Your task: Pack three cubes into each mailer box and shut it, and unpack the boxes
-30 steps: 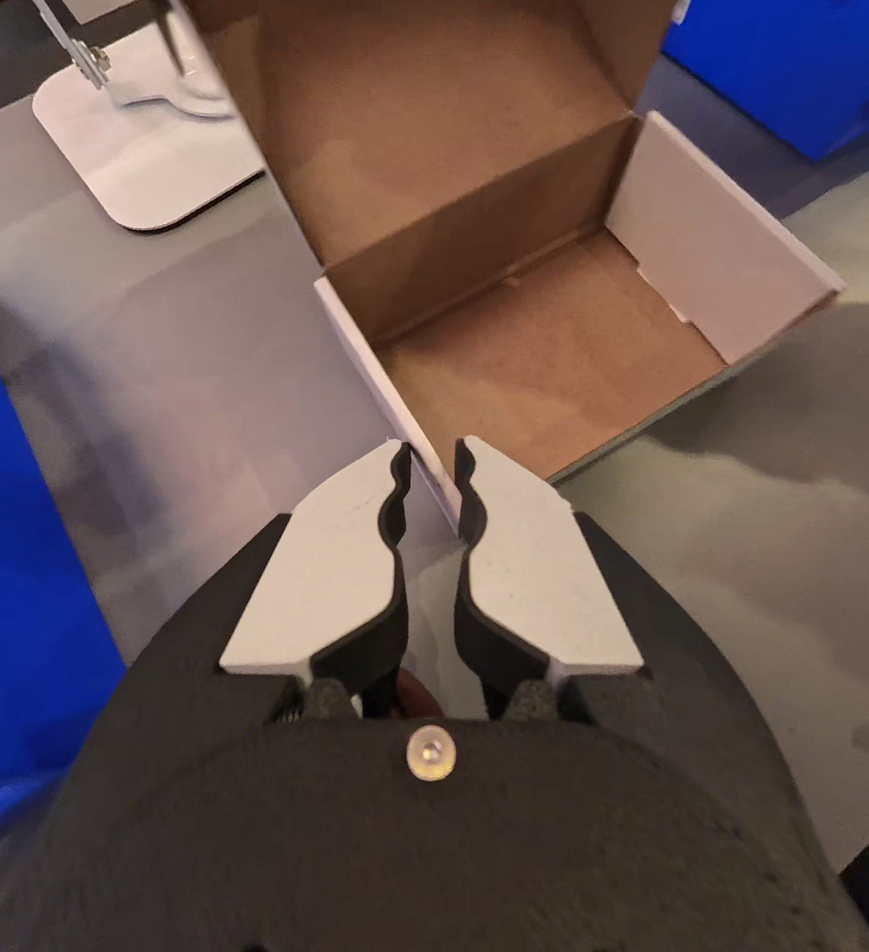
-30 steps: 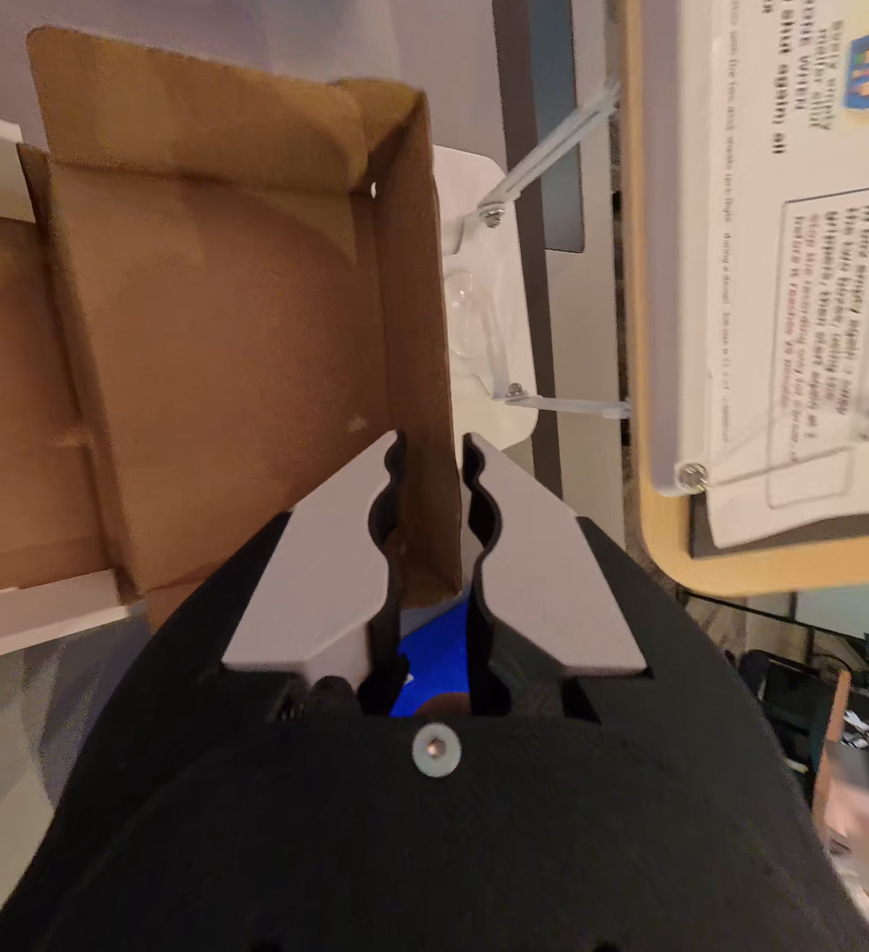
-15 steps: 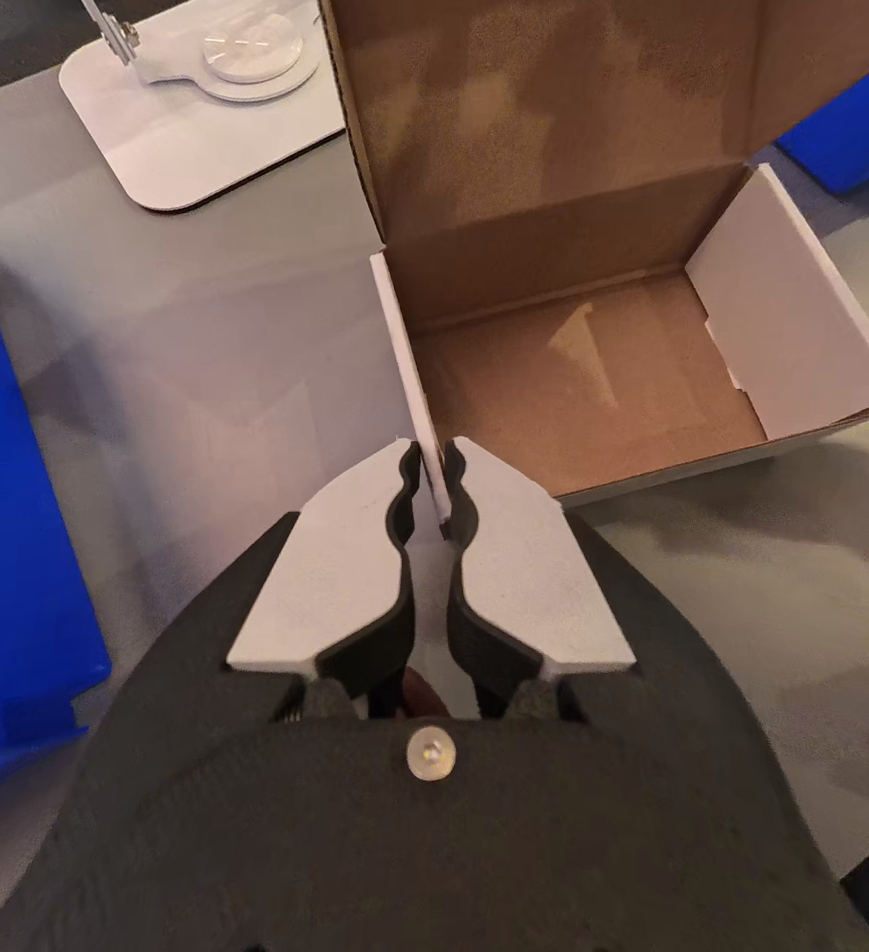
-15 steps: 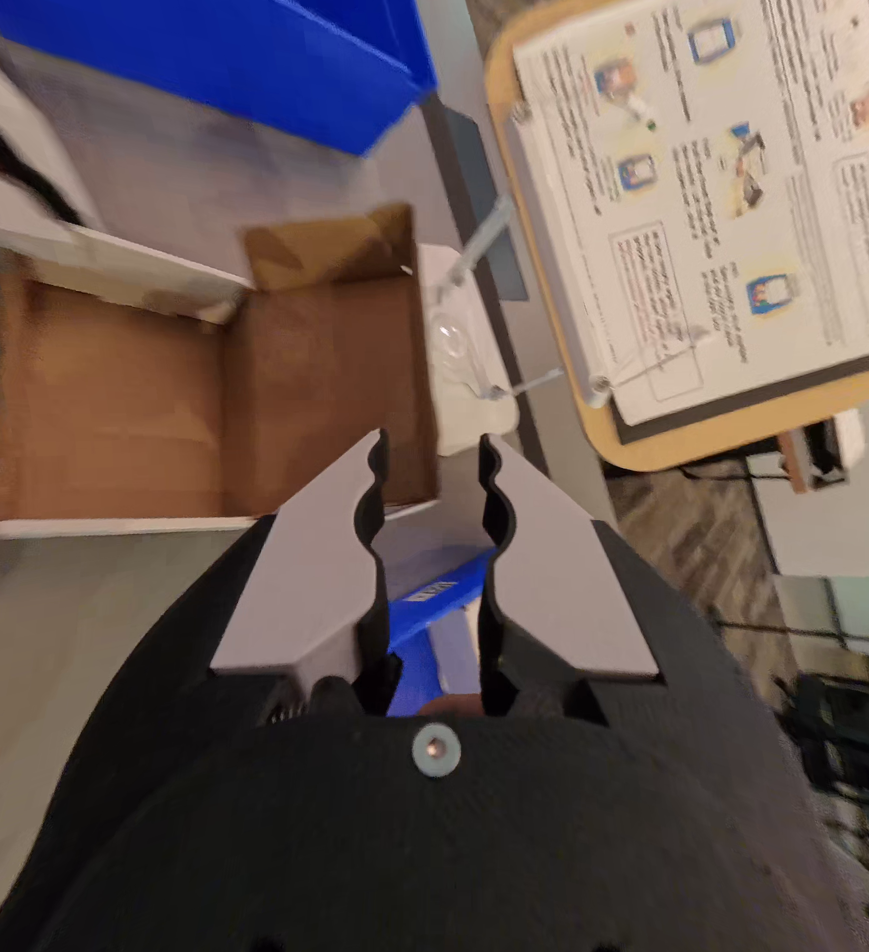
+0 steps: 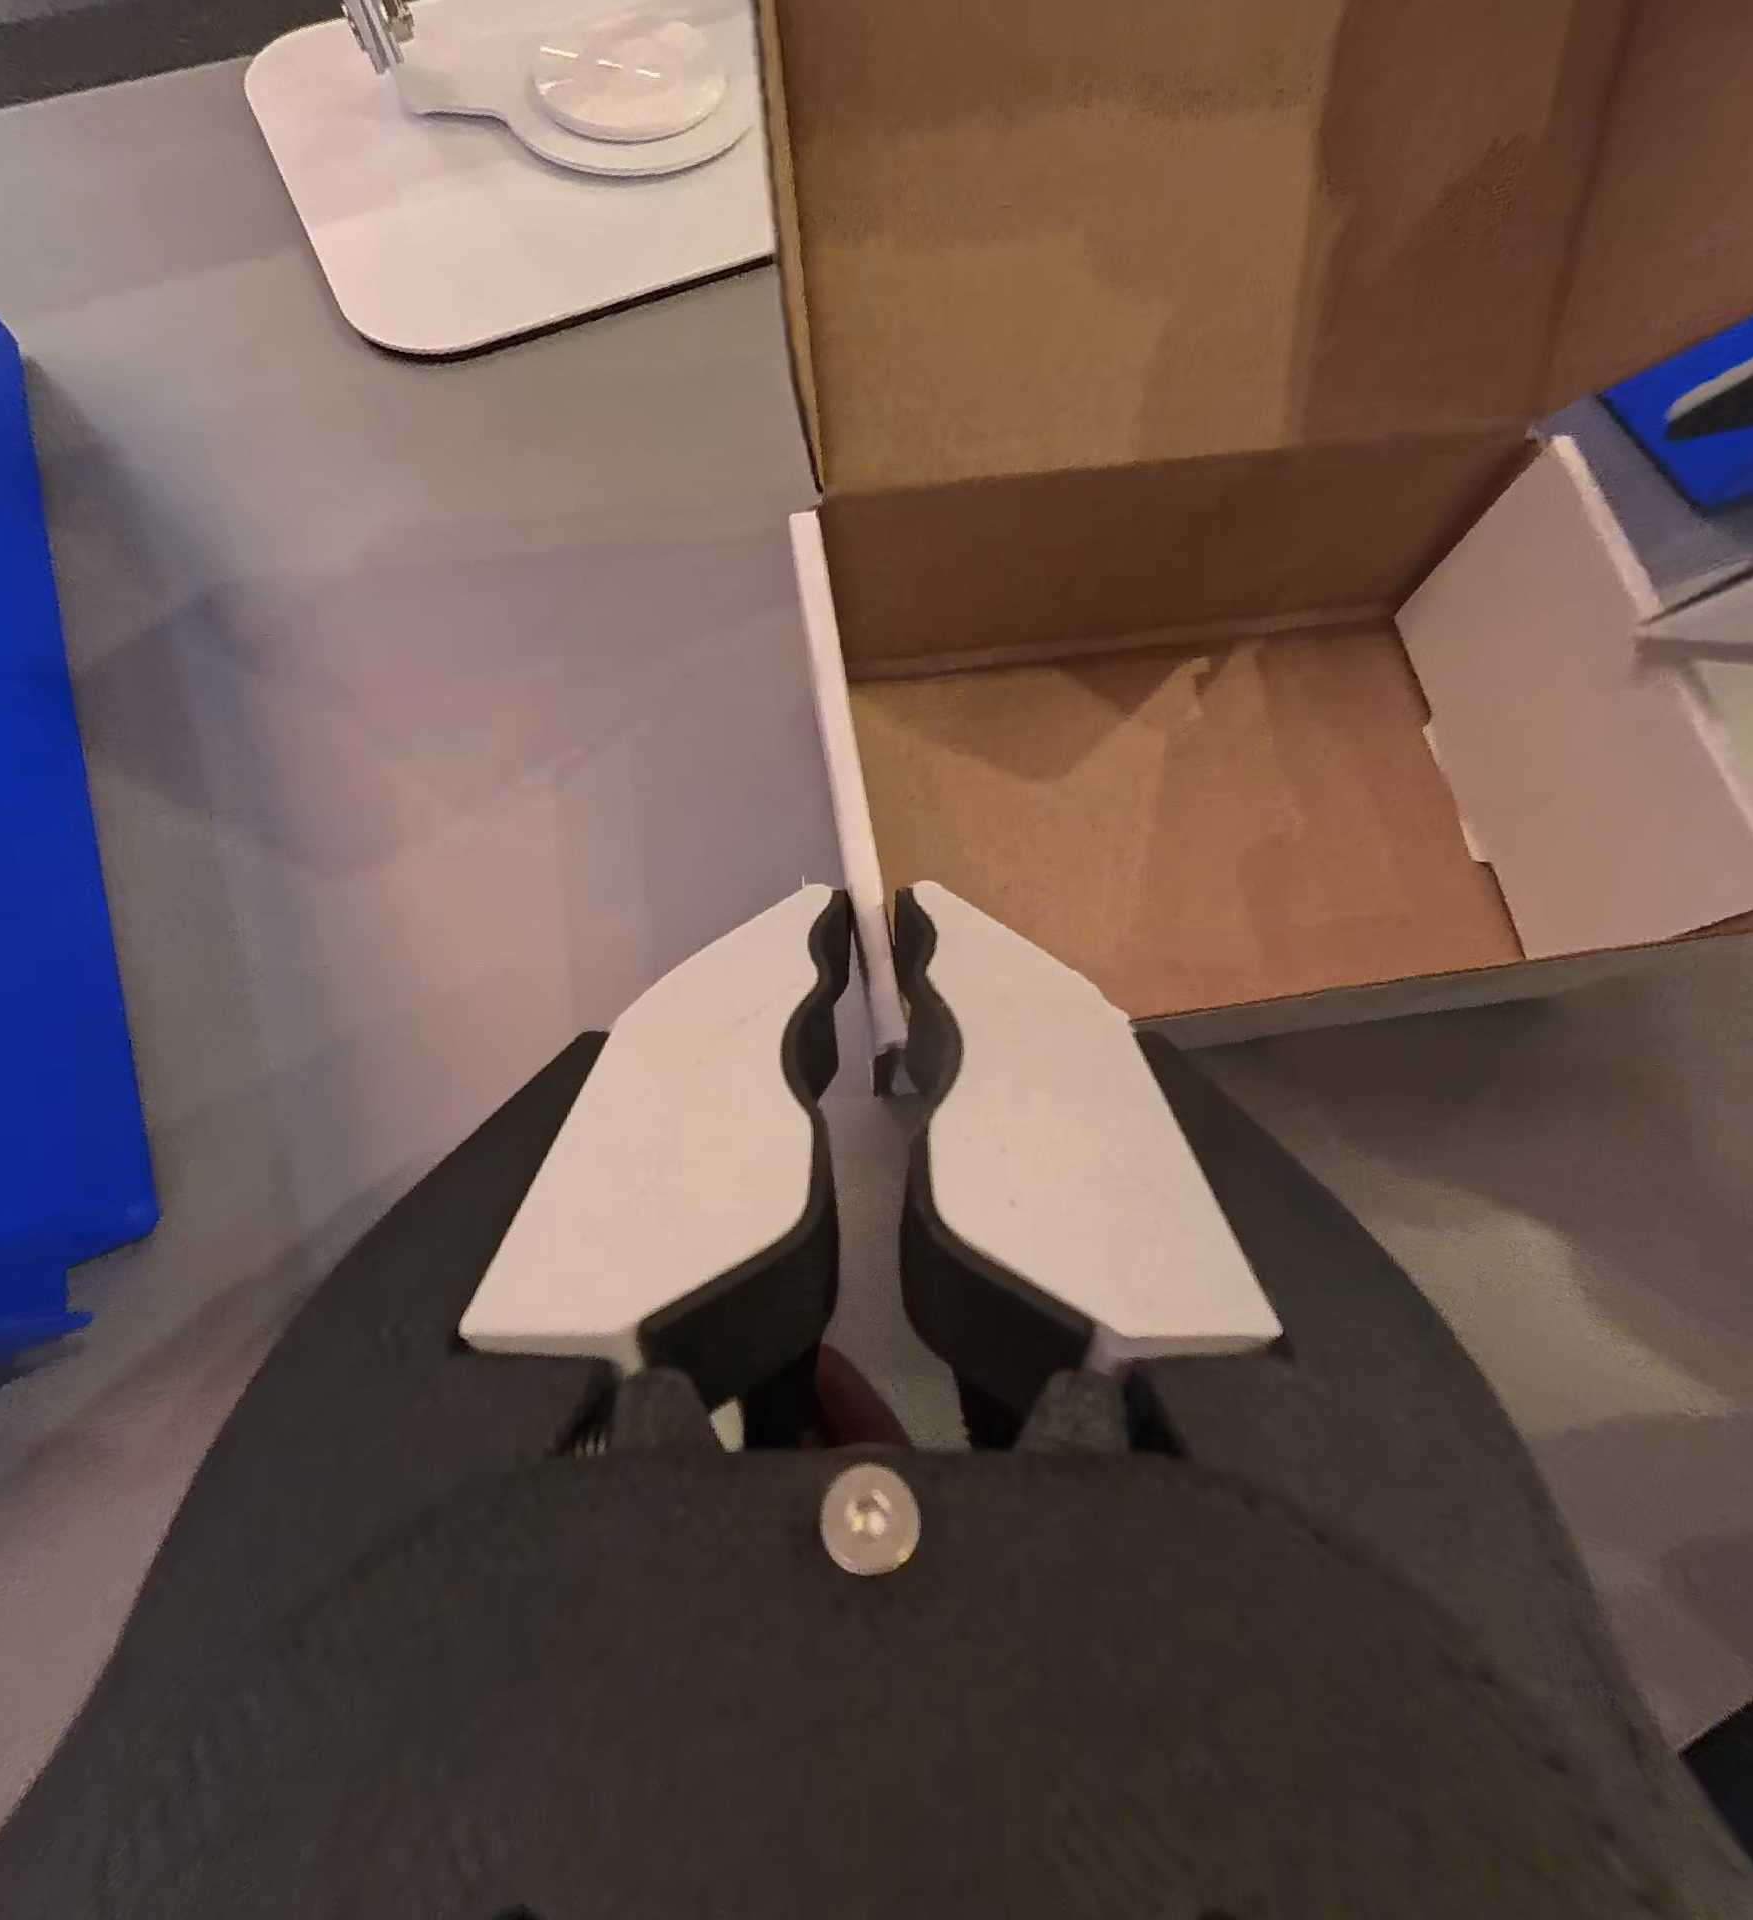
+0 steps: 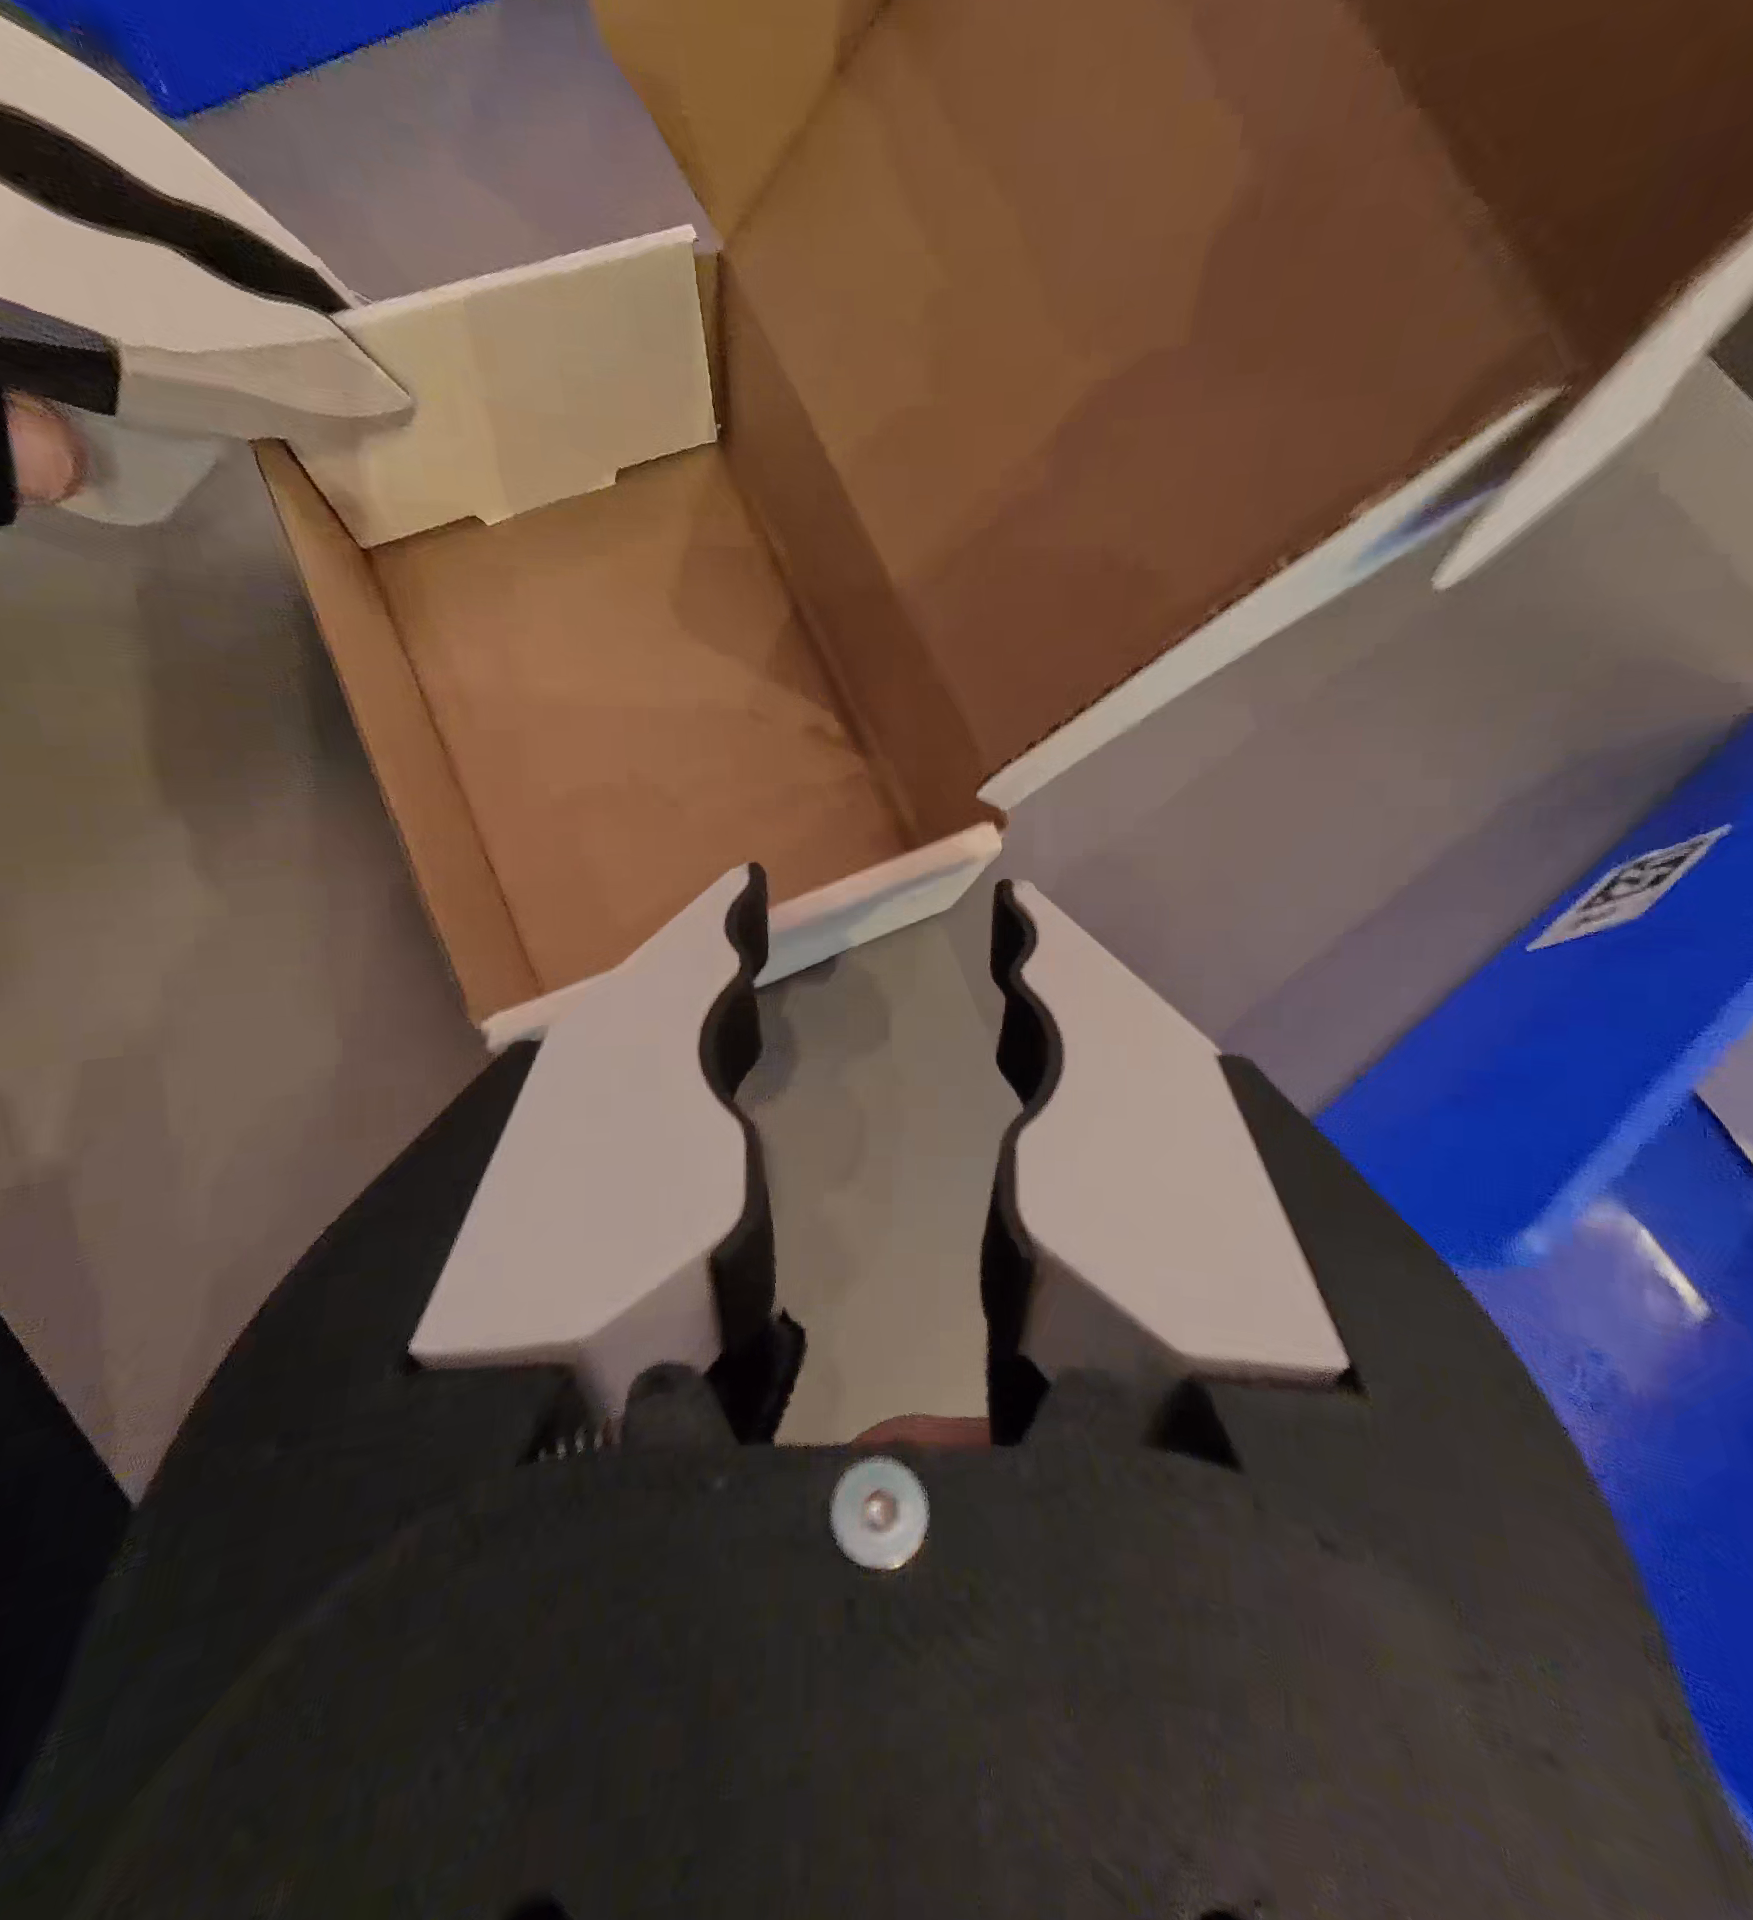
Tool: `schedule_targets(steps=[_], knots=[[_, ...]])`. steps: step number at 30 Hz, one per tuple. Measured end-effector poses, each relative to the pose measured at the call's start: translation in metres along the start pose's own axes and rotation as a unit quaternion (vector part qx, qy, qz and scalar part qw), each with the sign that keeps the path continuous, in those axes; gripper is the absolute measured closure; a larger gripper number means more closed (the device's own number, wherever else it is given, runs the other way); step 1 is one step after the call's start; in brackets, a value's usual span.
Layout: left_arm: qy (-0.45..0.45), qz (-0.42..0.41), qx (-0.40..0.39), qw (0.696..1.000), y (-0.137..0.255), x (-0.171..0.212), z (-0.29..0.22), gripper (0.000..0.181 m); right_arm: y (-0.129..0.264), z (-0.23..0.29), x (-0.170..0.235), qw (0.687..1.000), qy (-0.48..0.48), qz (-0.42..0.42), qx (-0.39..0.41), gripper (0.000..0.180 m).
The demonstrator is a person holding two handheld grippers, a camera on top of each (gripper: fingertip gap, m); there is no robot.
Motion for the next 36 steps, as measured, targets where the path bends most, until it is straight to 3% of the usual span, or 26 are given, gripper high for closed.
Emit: schedule_targets(steps=[2, 10, 16, 20, 29, 36], knots=[[0.001, 0.0, 0.003, 1.0, 0.001, 0.0, -0.001, 0.173, -0.01, 0.001, -0.001, 1.0, 0.021, 0.013, 0.007, 0.151], [0.017, -0.011, 0.033, 0.999, 0.006, 0.004, -0.003, 0.167, -0.026, -0.007, -0.013, 0.999, 0.015, 0.017, 0.033, 0.161], [0.02, -0.009, 0.056, 0.998, 0.008, 0.007, 0.001, 0.164, -0.026, -0.003, -0.012, 0.999, 0.005, 0.01, 0.046, 0.162], [0.02, -0.011, 0.048, 0.999, 0.007, 0.008, 0.002, 0.167, -0.025, -0.002, -0.006, 0.998, -0.016, 0.033, 0.051, 0.135], [0.032, -0.016, 0.068, 0.997, 0.008, 0.009, 0.002, 0.164, -0.032, -0.001, -0.005, 0.997, -0.056, 0.043, 0.025, 0.153], [0.024, -0.029, 0.083, 0.996, 0.012, 0.004, 0.002, 0.142, -0.035, 0.001, -0.008, 0.998, -0.043, 0.039, 0.035, 0.159]])
Point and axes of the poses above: each gripper's, where its closed fingertips meet, y back along the fingers, x out of its underside, z = x × y across the jaws, the point moved 10 cm from there along y, back along the fingers, and after that the axes turned 12 degrees about -y, right-handed, at the moved point
